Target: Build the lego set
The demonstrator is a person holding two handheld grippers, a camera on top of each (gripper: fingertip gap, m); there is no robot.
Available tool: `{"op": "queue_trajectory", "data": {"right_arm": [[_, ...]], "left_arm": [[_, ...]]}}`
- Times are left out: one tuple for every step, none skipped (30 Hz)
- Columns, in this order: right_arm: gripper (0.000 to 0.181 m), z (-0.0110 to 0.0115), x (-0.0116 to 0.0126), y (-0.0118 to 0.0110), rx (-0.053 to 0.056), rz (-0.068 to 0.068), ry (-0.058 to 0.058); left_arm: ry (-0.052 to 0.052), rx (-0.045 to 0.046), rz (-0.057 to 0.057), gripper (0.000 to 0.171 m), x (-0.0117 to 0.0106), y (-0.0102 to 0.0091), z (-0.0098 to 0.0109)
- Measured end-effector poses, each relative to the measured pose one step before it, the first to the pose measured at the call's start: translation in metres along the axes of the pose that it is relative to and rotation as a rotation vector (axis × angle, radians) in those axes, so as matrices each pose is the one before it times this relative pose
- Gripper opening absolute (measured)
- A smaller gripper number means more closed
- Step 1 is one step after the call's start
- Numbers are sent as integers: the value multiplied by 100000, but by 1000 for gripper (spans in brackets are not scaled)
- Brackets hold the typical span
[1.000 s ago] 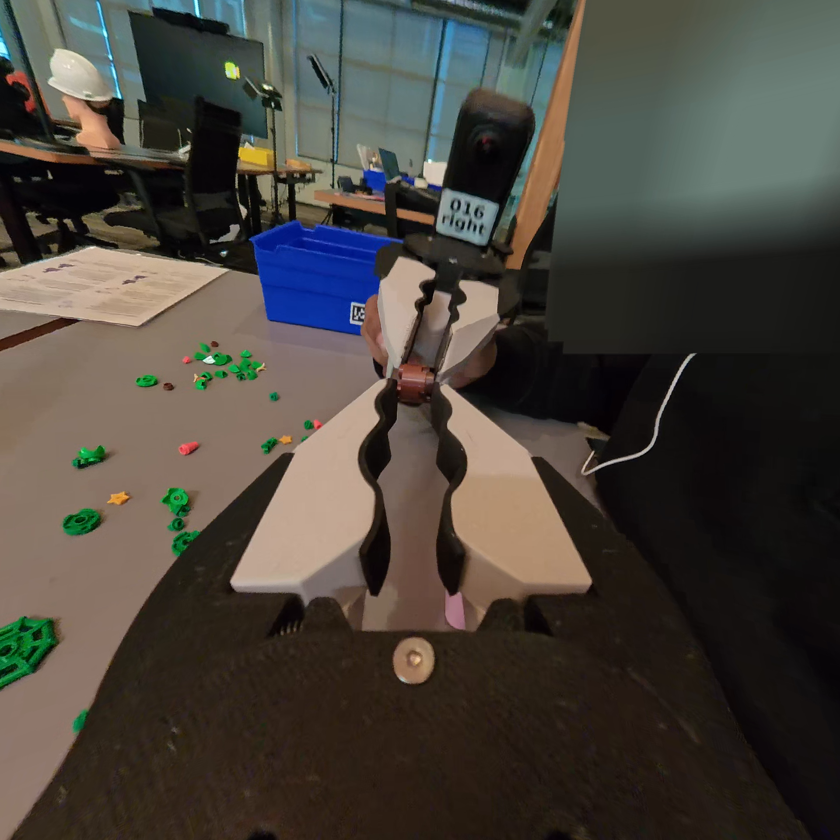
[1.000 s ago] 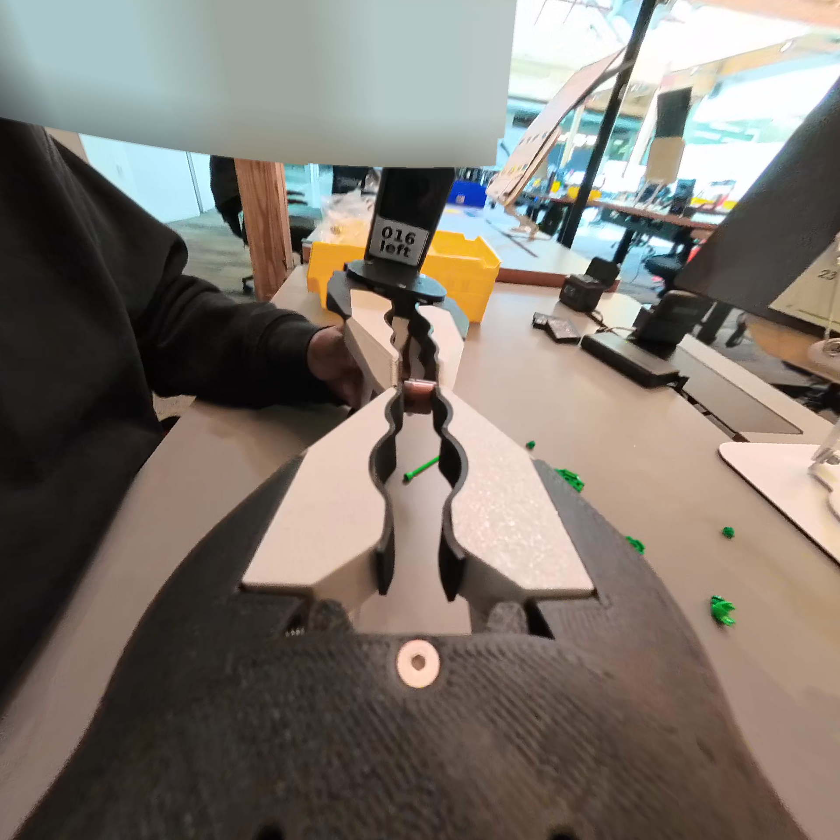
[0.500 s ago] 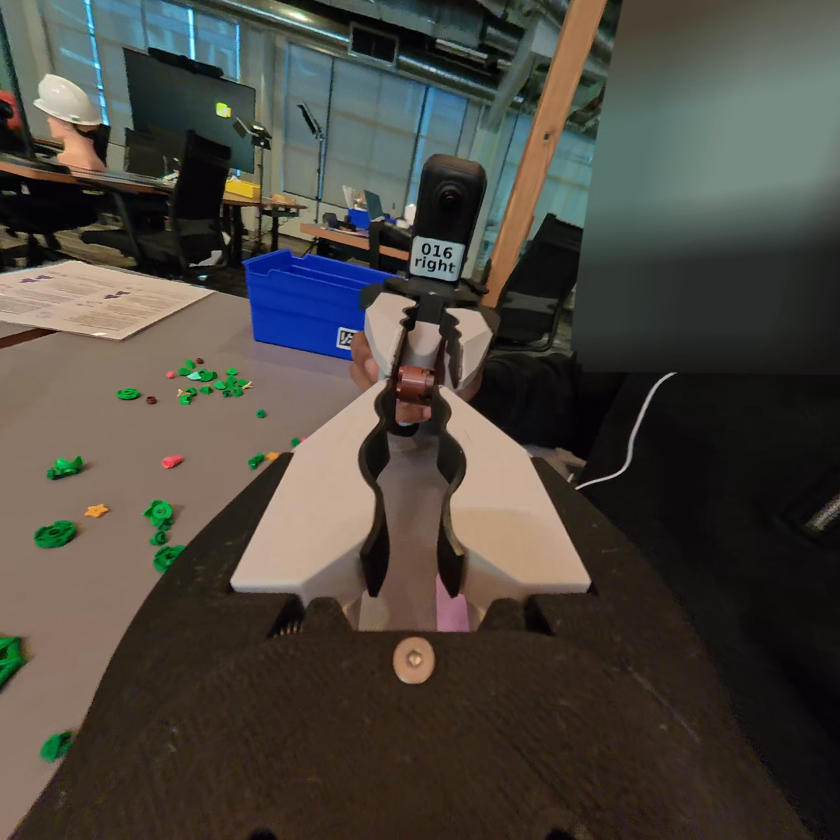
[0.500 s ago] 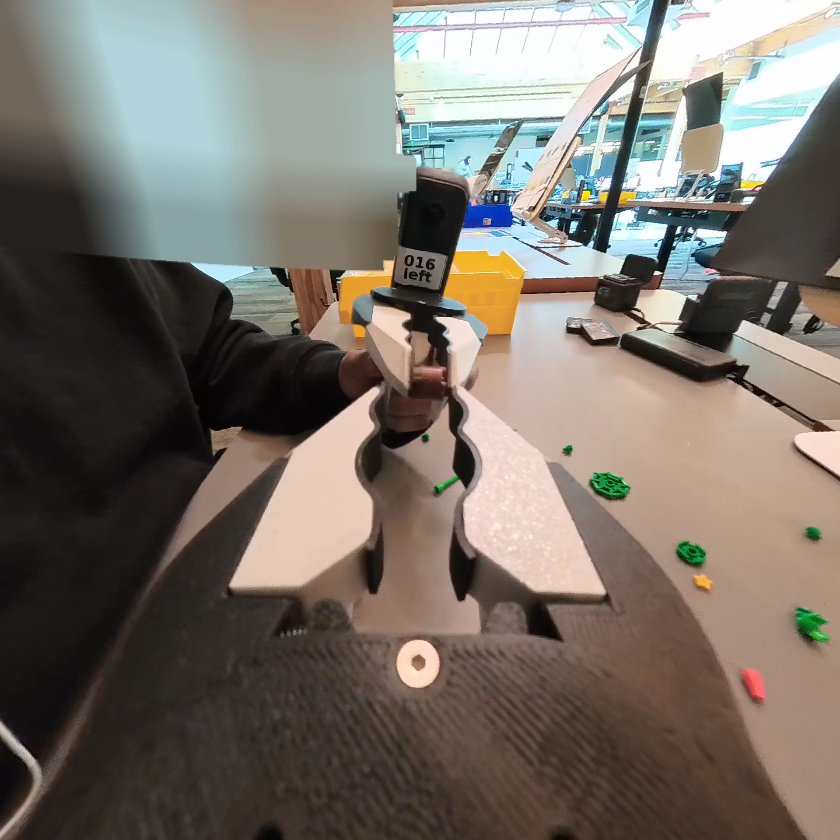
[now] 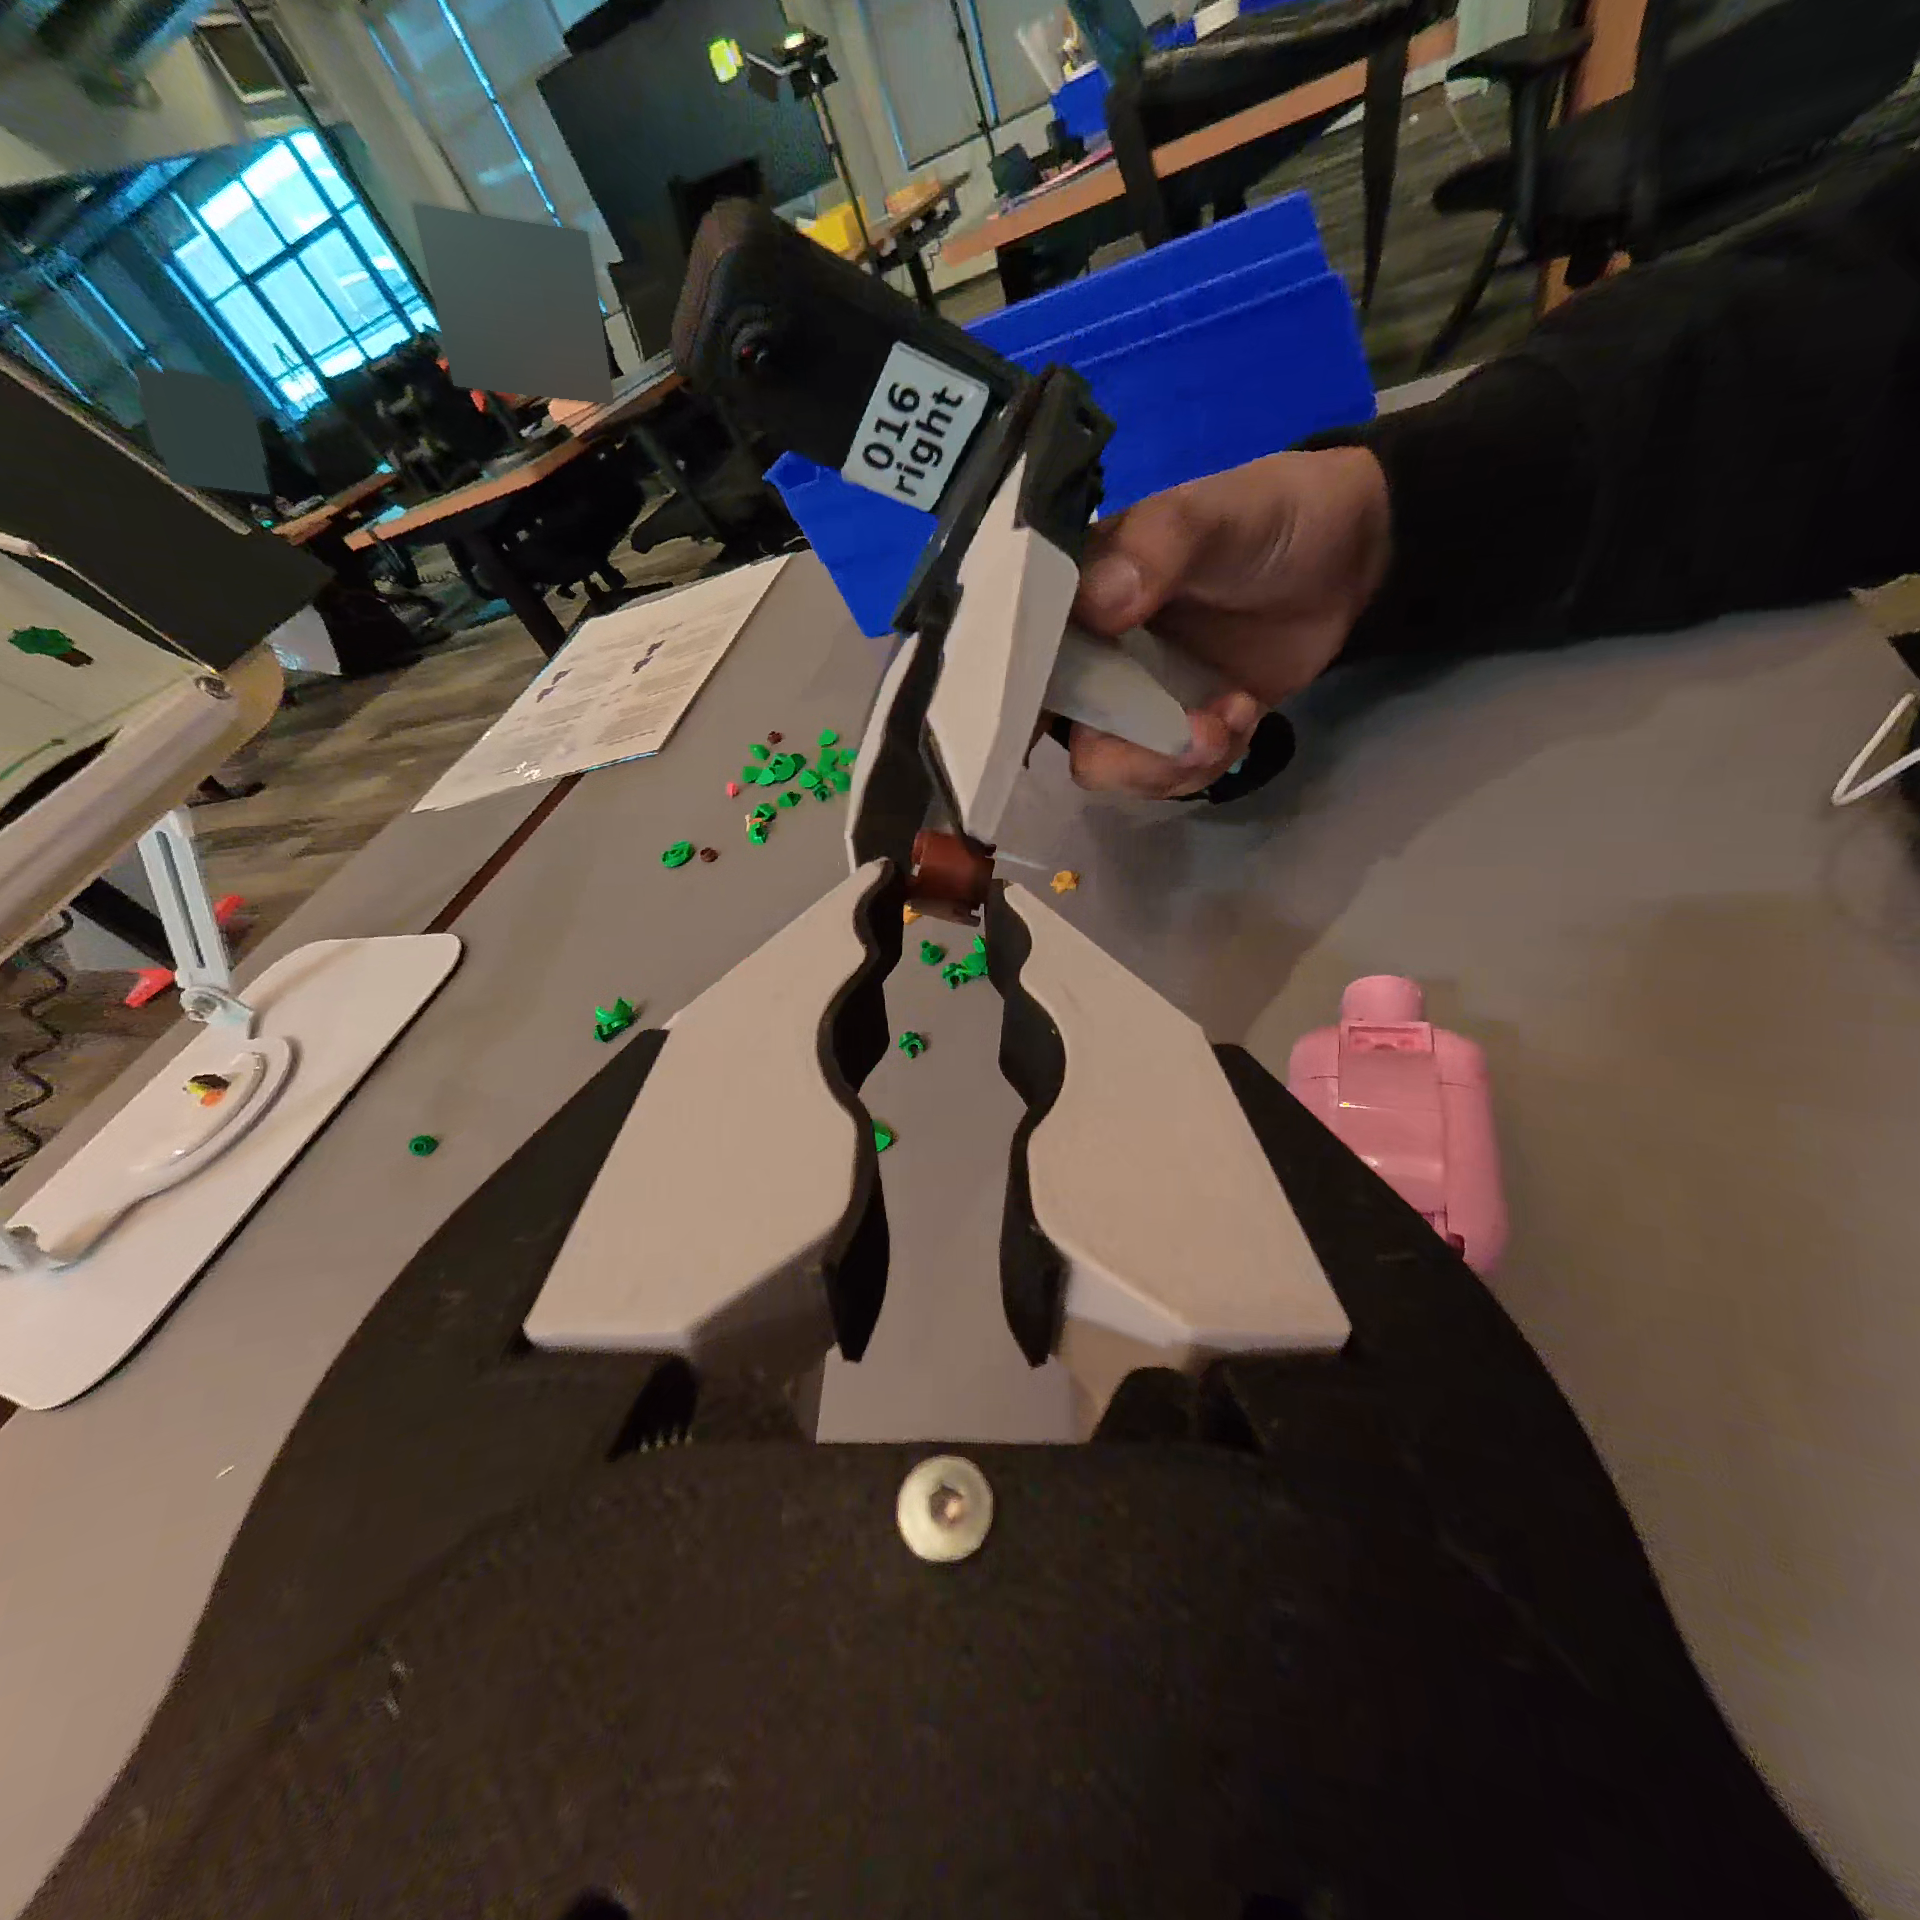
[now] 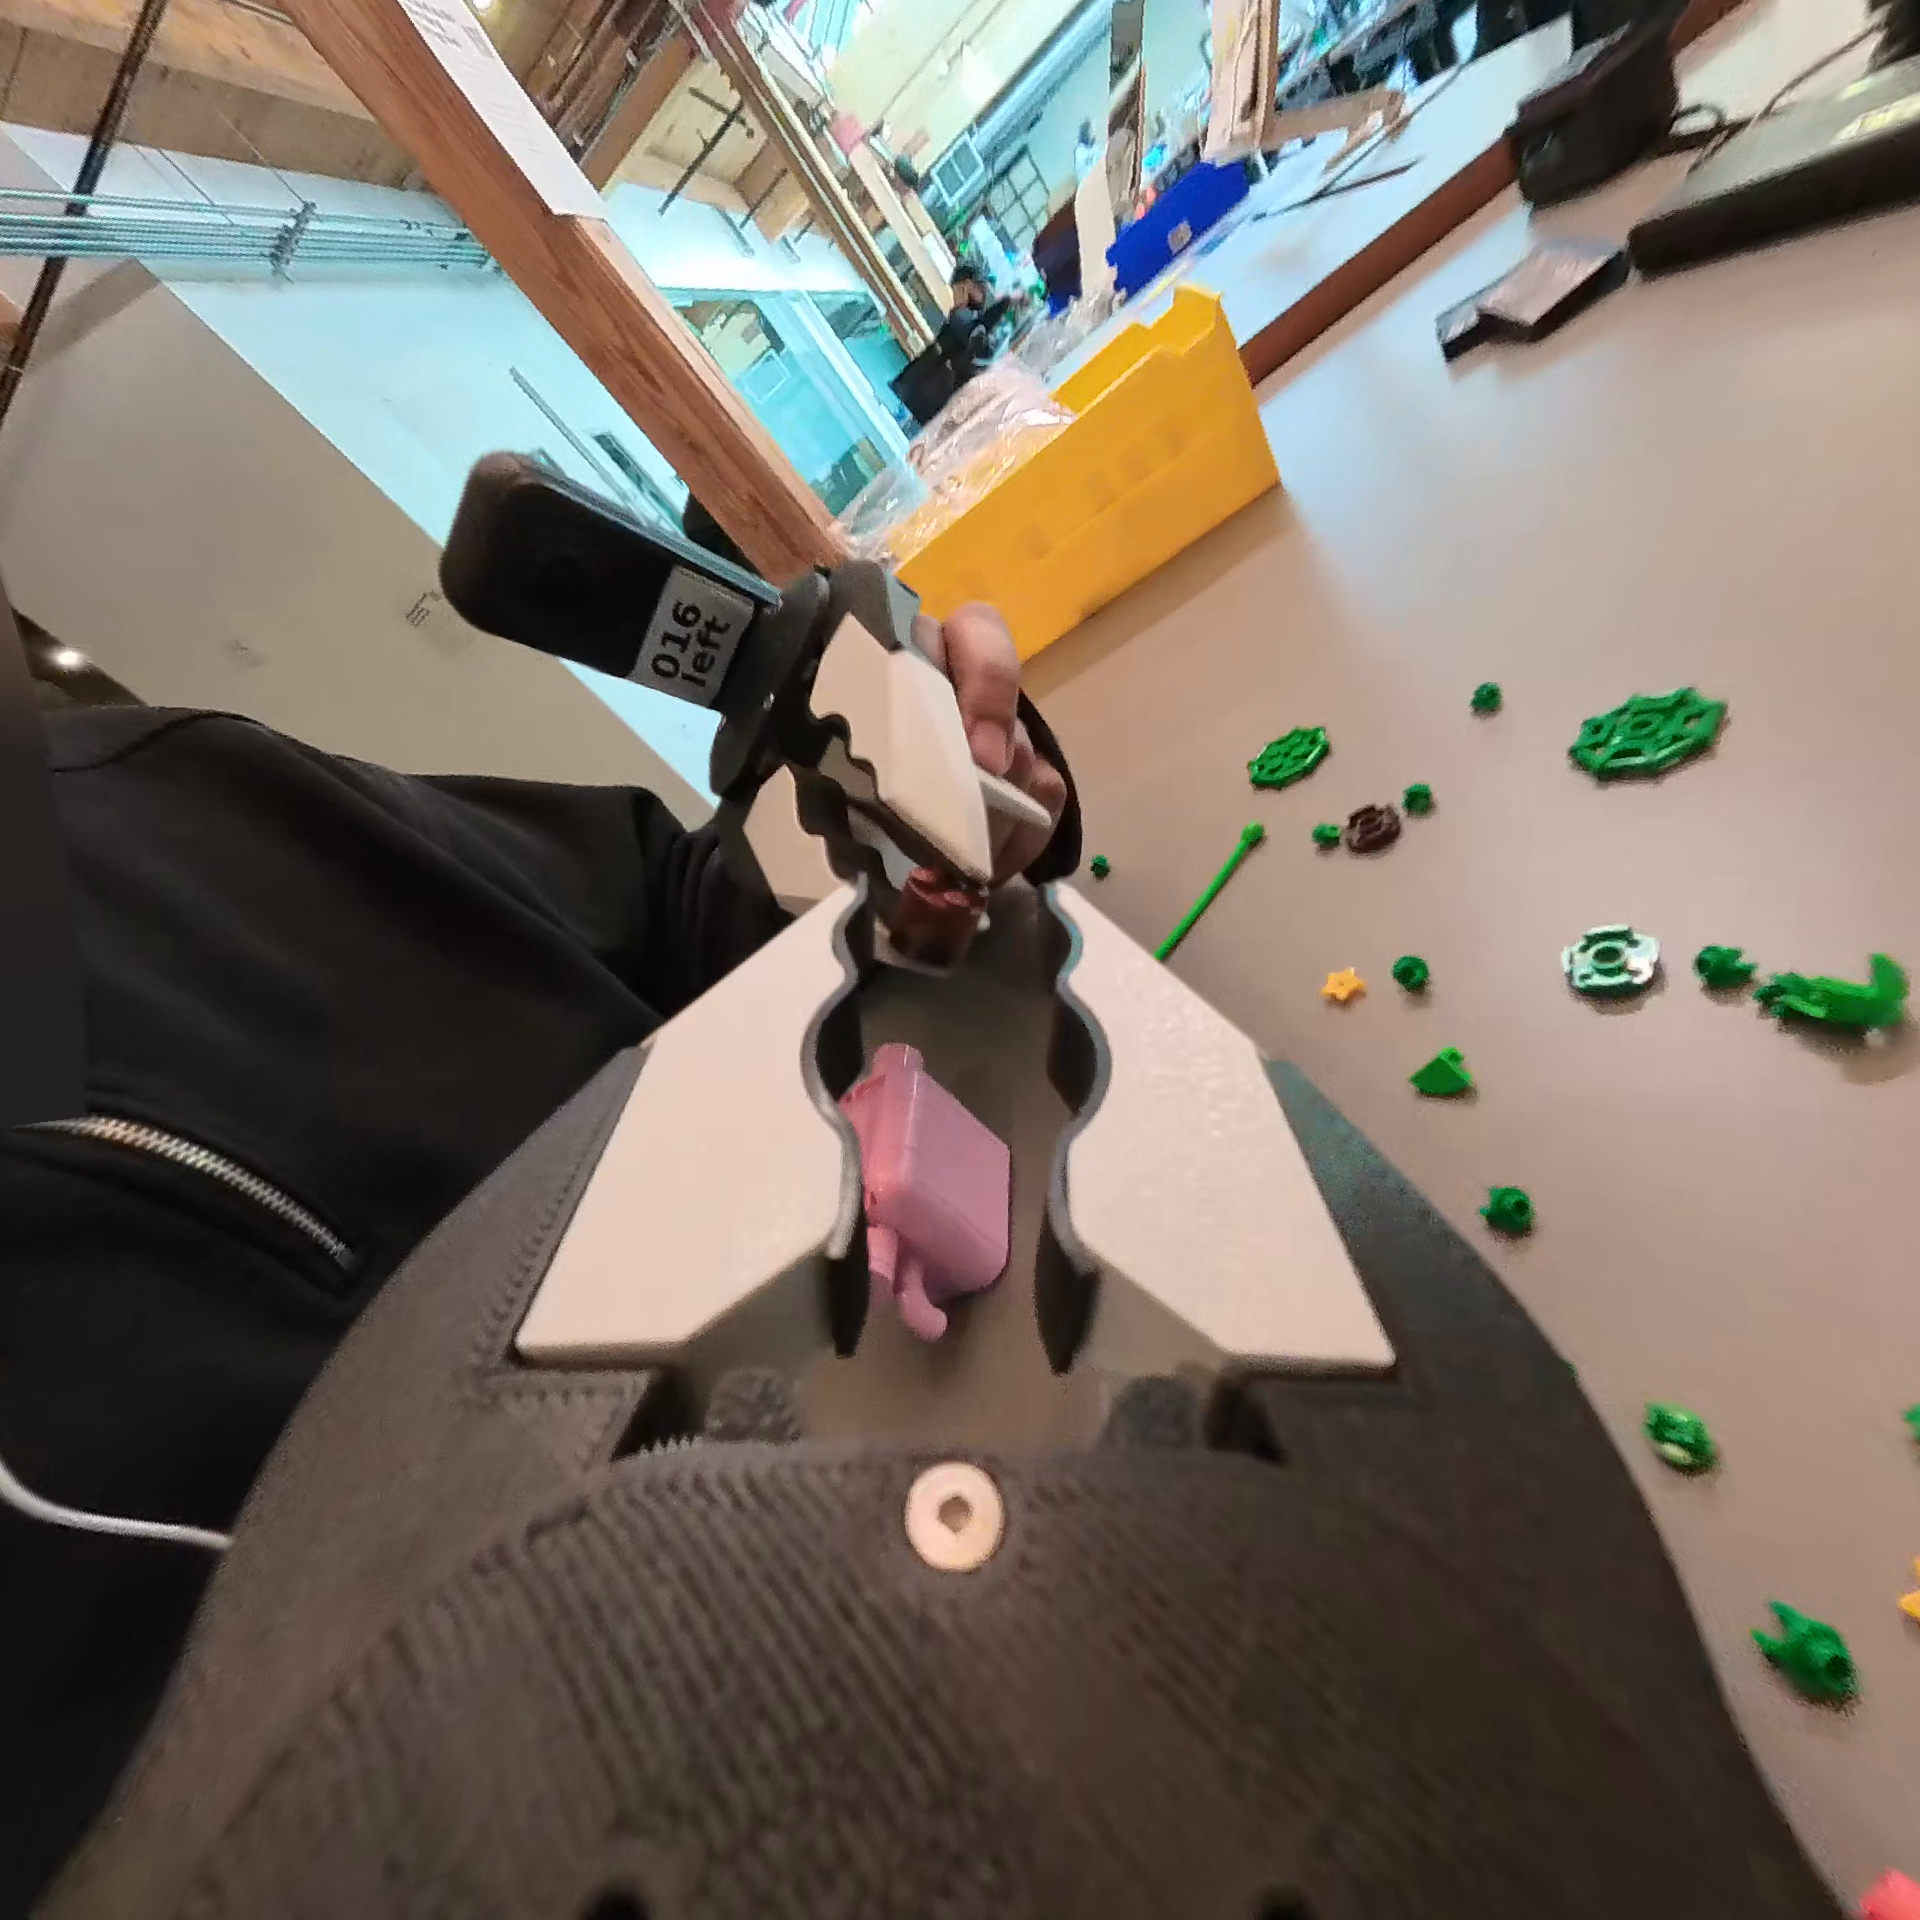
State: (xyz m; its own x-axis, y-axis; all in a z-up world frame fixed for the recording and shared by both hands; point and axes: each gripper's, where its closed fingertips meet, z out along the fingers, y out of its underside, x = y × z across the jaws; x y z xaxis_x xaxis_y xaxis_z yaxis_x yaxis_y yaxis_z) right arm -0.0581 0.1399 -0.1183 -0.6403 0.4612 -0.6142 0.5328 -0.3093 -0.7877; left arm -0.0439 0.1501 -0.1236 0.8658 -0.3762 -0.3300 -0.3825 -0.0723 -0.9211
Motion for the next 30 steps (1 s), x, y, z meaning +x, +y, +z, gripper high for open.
{"op": "queue_trajectory", "data": {"right_arm": [[26,131,3,218,-862,199,-500],[18,44,-236,-63,659,-452,-1413],[16,1,8,-111,646,-475,667],[16,-6,27,55,-651,-1190,807],[16,-36,86,72,-1032,-1738,1246],[16,-78,268,36,-725,-2409,2548],[16,-117,411,70,-862,-2771,3356],[16,-105,433,152,-1382,-2786,3213],[16,-71,527,279,-2133,-2876,3531],[16,13,623,528,-3498,-3245,4116],[16,129,650,782,-5028,-3814,4422],[16,260,587,943,-5945,-4313,4529],[16,382,422,1002,-6343,-4596,4127],[16,473,166,915,-5918,-4694,3202],[16,487,34,792,-5213,-4373,2722],[16,464,-27,709,-4839,-3902,2455],[16,420,-50,635,-4339,-3504,1959],[16,321,7,511,-3501,-3332,1897],[15,185,2,278,-1980,-3365,1570],[14,83,-9,154,-939,-2923,1131],[14,19,22,139,-862,-2213,735],[15,-42,-22,-4,141,-1183,35],[15,-35,-36,18,-12,-464,-358],[15,-33,-4,21,-37,-34,-311],[15,-2,10,7,135,23,-229],[17,-1,-34,-6,264,-78,-342],[19,9,-30,-12,239,32,-358],[23,21,-66,-35,213,165,-539],[26,28,-84,-71,416,204,-547],[29,22,-24,-111,660,370,-140]], "left_arm": [[-202,214,-66,11,-70,-32,-48],[-118,-490,197,11,-63,61,-48],[-681,-601,713,11,-111,76,-19],[-202,-426,908,12,5,31,-16],[93,-590,492,12,55,71,20],[-137,-599,142,14,6,86,26],[30,-46,-395,21,-44,21,-32],[-89,1058,-1434,30,-155,-115,-84],[-348,1820,-2746,39,-290,-207,-157],[-433,2780,-3710,48,-379,-394,-224],[-389,3459,-4402,54,-435,-486,-278],[-747,3320,-4606,58,-520,-468,-299],[-746,2611,-4311,61,-542,-373,-274],[-567,1983,-3810,61,-487,-261,-244],[-632,1756,-3348,61,-462,-220,-221],[-650,1644,-3056,60,-413,-188,-180],[-101,1520,-2861,60,-294,-166,-135],[155,1213,-2545,61,-216,-122,-93],[226,688,-1937,61,-134,-59,-61],[-49,265,-1153,61,-123,-2,-26],[-77,19,-460,61,-74,24,1],[91,-241,-63,61,4,54,21],[106,-342,214,61,31,70,39],[108,-542,432,61,66,100,63],[198,-775,489,61,84,142,81],[220,-696,530,61,87,129,77],[92,-523,494,61,75,104,81],[159,-381,288,61,68,73,59],[257,-359,43,61,61,79,48],[249,-179,-138,61,31,44,26]]}}
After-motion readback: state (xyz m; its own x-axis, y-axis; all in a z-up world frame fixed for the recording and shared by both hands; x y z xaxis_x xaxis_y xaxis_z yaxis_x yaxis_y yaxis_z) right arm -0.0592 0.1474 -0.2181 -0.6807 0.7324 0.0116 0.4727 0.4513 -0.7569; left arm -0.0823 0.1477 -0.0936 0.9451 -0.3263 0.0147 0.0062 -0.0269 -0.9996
